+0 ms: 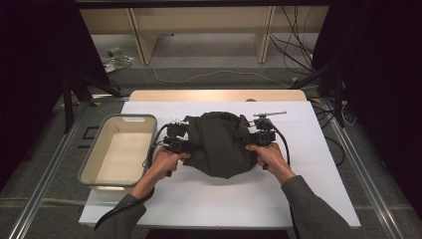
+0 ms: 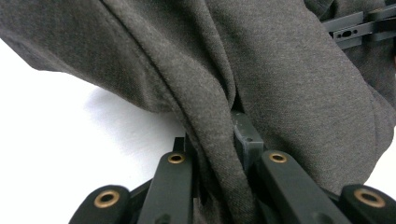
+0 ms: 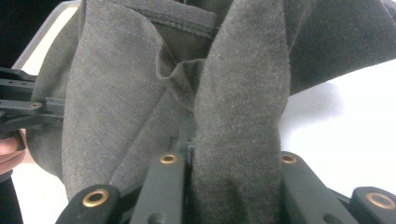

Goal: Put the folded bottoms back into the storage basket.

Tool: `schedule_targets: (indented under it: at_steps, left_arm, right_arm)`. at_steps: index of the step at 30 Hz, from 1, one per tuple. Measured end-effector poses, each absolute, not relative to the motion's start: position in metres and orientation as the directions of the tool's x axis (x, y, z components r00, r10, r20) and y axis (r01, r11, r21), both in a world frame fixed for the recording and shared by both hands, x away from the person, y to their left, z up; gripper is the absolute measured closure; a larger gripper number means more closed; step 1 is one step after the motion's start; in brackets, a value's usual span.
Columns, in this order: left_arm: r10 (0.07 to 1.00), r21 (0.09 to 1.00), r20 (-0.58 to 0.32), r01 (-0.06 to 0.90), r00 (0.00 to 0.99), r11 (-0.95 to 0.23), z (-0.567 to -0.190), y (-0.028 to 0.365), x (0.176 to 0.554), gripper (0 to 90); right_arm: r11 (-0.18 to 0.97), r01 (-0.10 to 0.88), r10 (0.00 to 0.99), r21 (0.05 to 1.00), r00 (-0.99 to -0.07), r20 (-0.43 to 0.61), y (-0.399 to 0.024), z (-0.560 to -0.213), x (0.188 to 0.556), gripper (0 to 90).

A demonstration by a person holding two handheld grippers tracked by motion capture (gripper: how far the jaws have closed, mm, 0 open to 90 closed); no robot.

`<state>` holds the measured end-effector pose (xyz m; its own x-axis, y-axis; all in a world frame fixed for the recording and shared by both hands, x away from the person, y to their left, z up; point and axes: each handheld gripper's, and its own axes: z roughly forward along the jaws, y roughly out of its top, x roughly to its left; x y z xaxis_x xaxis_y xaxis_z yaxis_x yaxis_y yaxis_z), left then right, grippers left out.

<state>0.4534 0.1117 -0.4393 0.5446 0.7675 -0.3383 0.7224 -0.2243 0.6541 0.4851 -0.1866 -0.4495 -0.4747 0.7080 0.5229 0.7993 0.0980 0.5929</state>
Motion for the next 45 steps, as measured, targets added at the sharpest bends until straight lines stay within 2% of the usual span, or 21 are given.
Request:
schedule_targets:
  at_steps: [45]
  left_arm:
    - [0.740, 0.720, -0.268, 0.639, 0.616, -0.271, -0.387, 0.139, 0.442, 79.4]
  right_arm:
    - [0.028, 0.735, 0.653, 0.678, -0.527, 0.544, -0.172, -0.409, 0.465, 75.3]
